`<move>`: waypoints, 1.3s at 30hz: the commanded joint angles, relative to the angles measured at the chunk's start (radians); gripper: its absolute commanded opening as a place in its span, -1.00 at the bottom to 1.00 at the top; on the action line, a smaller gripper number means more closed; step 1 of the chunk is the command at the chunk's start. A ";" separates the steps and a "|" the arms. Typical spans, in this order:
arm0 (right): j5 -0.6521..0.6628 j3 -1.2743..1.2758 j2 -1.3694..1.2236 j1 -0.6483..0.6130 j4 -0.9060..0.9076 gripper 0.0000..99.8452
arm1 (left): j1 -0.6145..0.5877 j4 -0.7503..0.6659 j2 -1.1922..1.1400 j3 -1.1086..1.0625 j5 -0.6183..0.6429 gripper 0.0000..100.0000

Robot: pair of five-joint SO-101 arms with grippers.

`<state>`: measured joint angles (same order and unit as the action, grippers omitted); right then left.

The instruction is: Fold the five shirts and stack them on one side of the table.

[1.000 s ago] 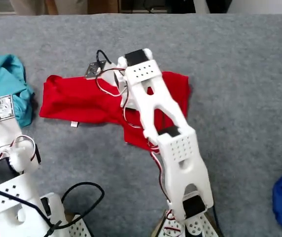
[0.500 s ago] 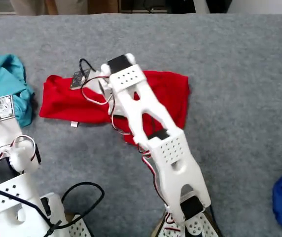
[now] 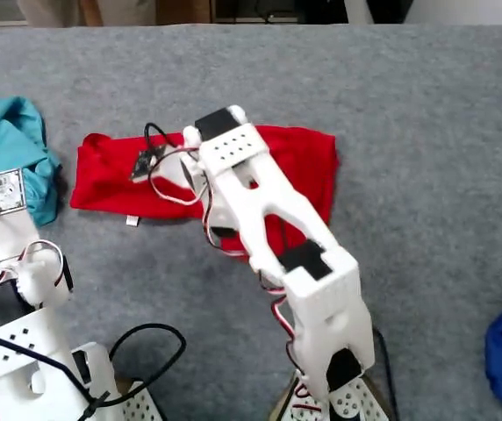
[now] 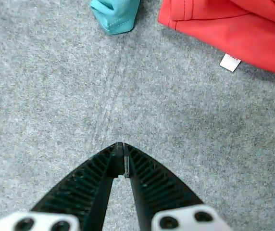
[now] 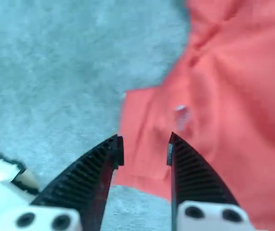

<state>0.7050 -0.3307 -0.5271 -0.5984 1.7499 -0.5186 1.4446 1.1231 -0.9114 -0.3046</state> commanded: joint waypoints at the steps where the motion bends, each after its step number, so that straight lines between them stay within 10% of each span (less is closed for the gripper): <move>1: -0.011 0.119 0.111 -0.021 -0.077 -0.65 | -0.014 -0.006 0.013 0.003 -0.005 -0.96; 39: -0.032 0.012 0.002 0.001 -0.206 -0.66 | -0.009 -0.008 0.019 -0.029 -0.005 -0.96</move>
<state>0.6820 -0.2908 -0.5286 -0.5831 1.5489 -0.5186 1.4446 1.1293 -0.9436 -0.3046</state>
